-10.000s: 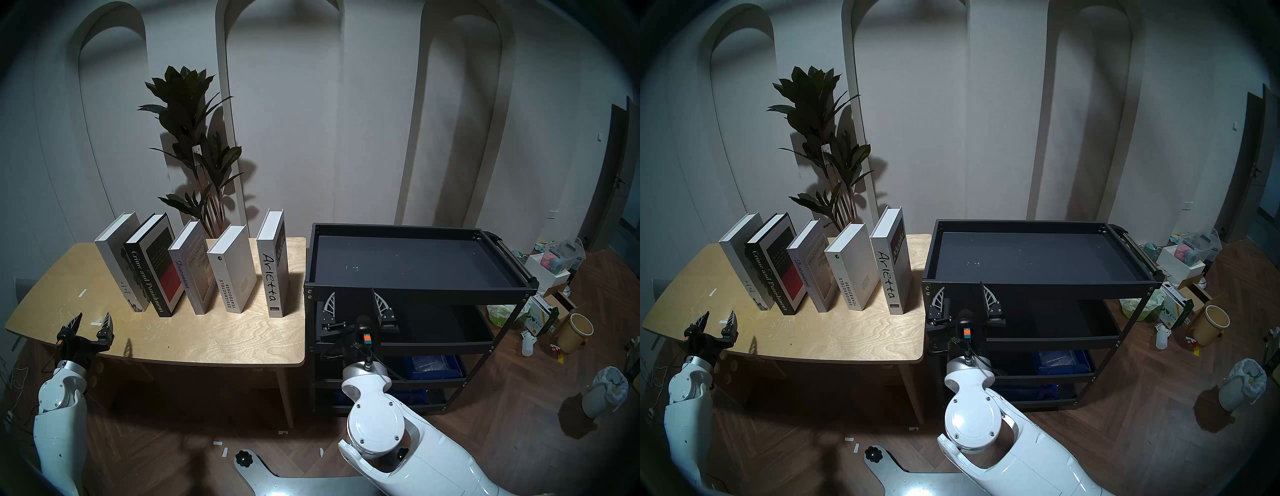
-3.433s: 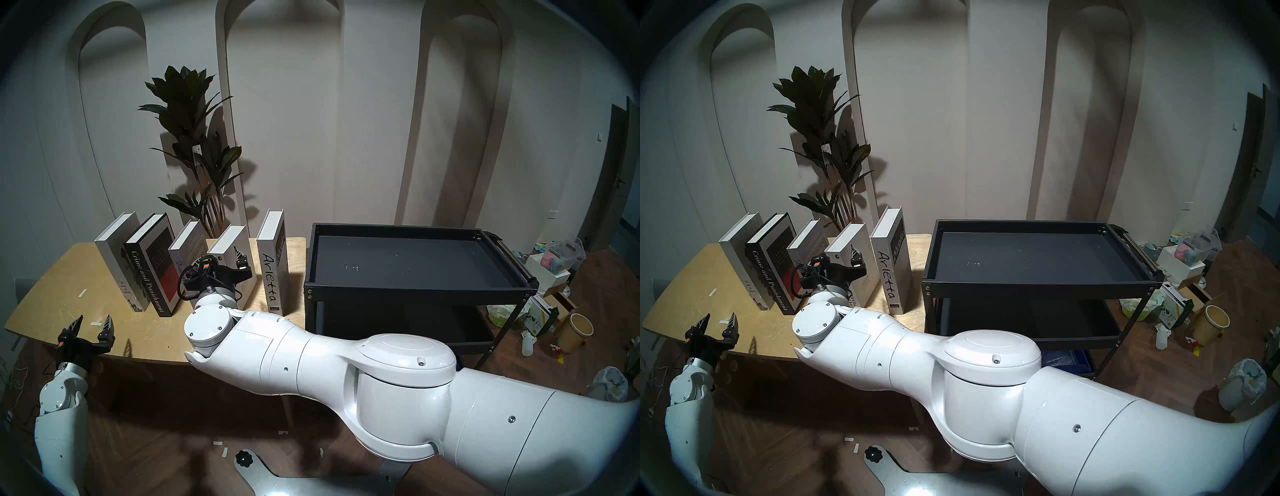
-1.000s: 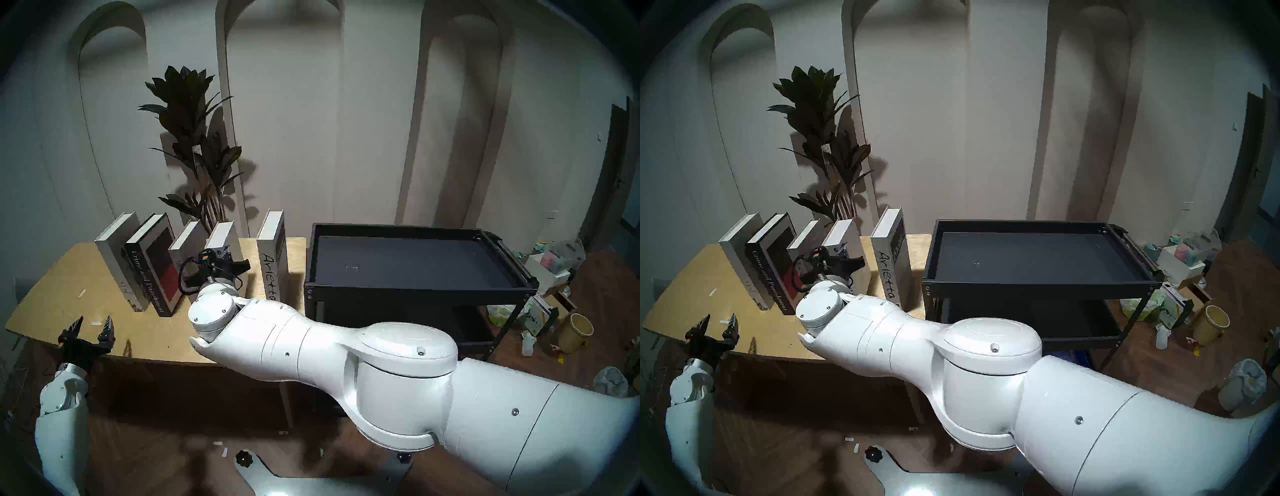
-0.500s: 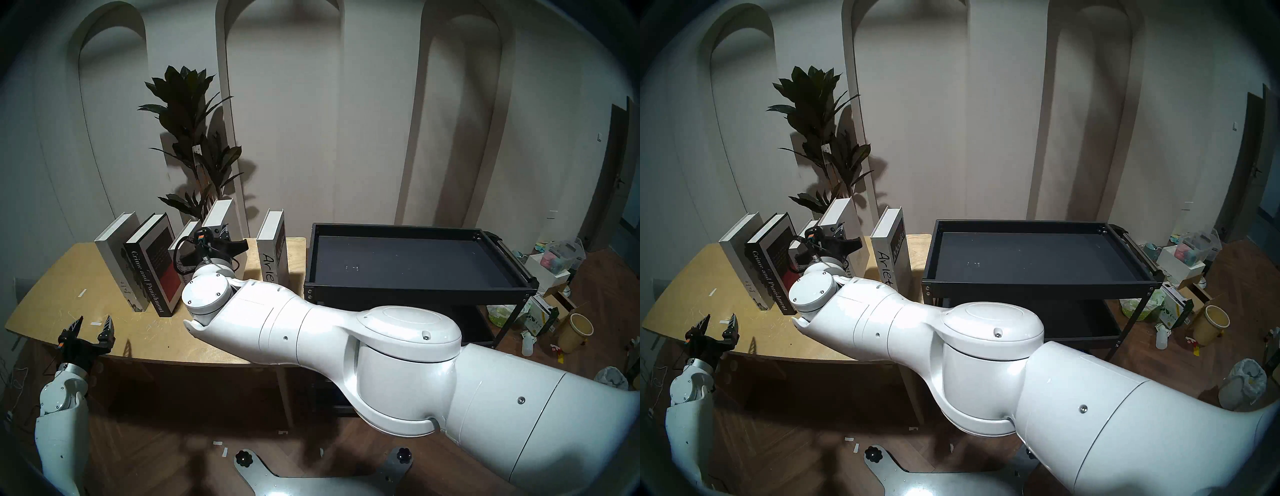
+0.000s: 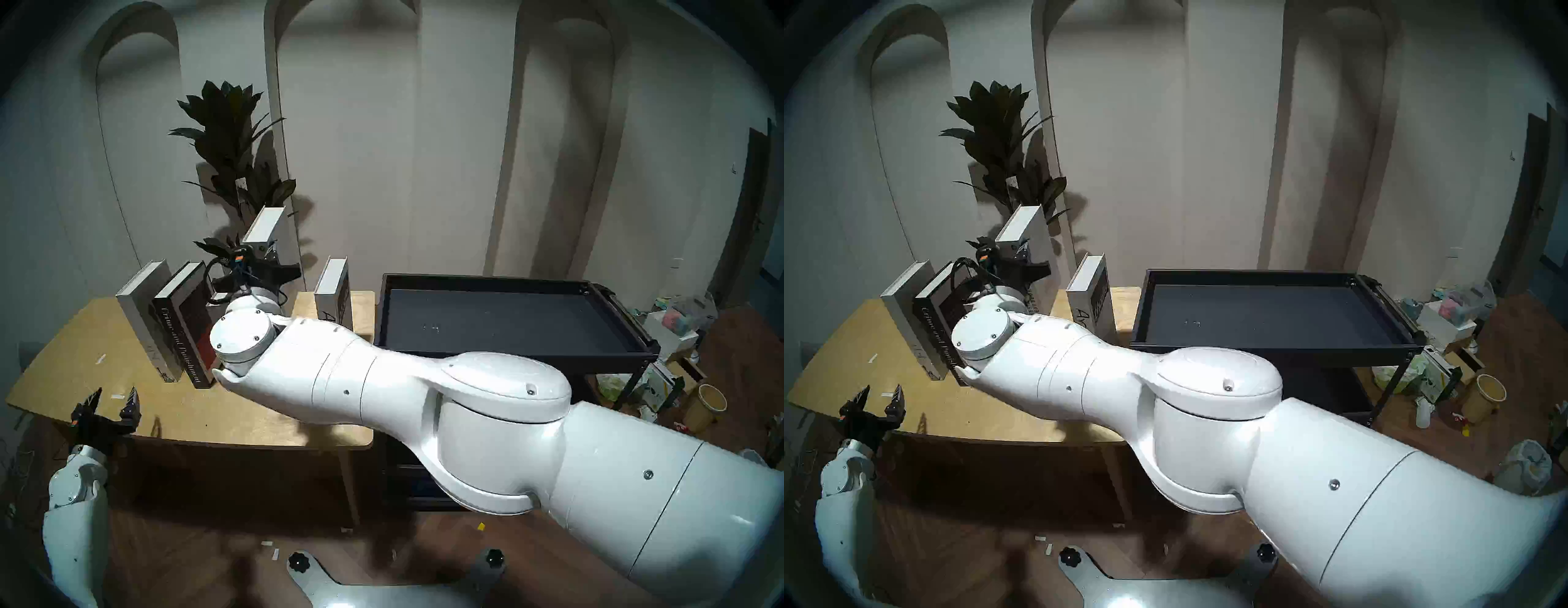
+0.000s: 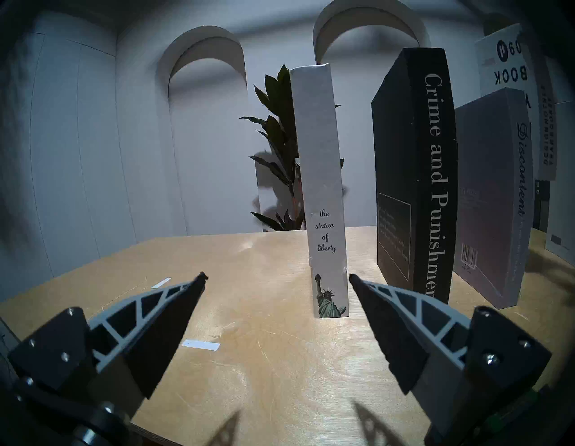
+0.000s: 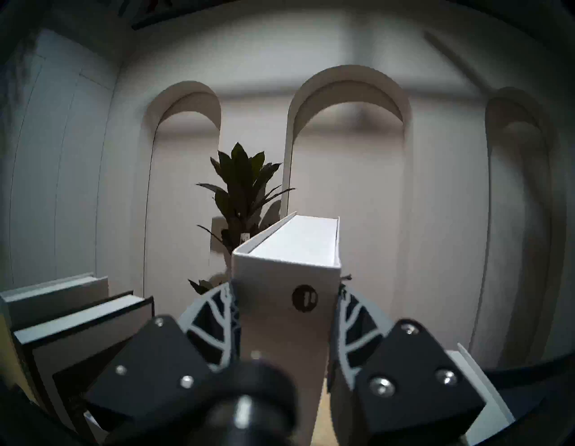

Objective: Move the books from the display table onto the shelf, standing them upright with spines facing out and tallest at one end

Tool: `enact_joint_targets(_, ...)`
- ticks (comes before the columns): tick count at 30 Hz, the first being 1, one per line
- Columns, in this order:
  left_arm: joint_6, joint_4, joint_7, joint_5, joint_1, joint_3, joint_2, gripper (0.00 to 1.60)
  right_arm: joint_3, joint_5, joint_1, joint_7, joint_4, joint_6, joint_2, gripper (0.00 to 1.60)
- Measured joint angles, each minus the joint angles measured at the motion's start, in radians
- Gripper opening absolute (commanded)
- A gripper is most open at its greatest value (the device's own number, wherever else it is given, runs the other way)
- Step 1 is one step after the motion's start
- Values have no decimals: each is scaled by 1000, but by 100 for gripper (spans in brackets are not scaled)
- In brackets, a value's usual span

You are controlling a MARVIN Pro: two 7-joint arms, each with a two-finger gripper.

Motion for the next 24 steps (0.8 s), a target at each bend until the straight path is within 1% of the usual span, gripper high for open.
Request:
enact_joint_targets(14, 0, -1, 0, 0, 0, 0, 0, 160, 23, -49, 88, -139, -55, -60, -2, 0)
enact_joint_targets(24, 0, -1, 0, 0, 0, 0, 0, 160, 39, -108, 159, -263, -73, -113, -5, 0)
